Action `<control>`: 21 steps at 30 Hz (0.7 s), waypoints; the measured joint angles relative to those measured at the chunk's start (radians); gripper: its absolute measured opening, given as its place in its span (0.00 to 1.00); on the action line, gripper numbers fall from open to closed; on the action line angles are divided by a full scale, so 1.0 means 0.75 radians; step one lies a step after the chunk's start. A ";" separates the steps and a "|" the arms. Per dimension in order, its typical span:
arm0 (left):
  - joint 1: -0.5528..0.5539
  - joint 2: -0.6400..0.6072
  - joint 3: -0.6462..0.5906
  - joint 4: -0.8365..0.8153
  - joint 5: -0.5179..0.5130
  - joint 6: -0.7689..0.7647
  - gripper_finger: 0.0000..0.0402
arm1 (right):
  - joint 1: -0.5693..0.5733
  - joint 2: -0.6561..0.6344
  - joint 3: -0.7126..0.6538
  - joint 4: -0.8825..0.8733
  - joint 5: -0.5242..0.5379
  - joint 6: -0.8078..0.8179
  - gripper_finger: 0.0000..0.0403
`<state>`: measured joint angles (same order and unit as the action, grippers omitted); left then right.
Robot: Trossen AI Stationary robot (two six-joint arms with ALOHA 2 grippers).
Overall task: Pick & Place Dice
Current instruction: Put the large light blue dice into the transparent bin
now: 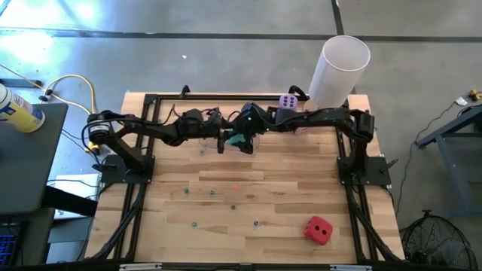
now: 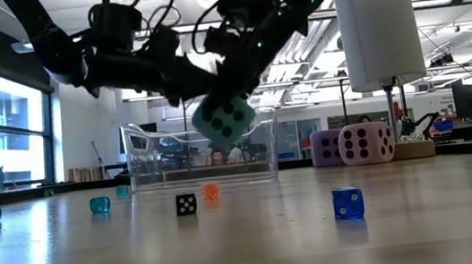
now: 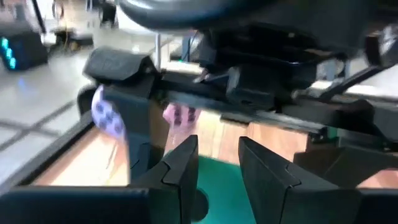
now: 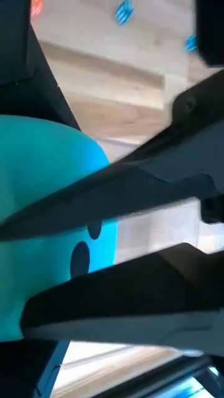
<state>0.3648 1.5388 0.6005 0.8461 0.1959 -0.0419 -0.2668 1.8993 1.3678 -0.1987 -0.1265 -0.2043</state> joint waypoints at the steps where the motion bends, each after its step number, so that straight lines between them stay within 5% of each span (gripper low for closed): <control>1: 0.003 0.000 0.000 -0.013 0.000 0.008 0.27 | 0.000 0.008 0.000 0.006 0.017 -0.016 0.97; 21: 0.043 0.115 0.005 -0.076 0.032 -0.021 0.27 | 0.031 -0.010 -0.003 0.051 0.091 -0.048 0.97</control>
<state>0.3969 1.6249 0.6044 0.7889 0.2197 -0.0578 -0.2439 1.8918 1.3659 -0.1606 -0.0586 -0.2400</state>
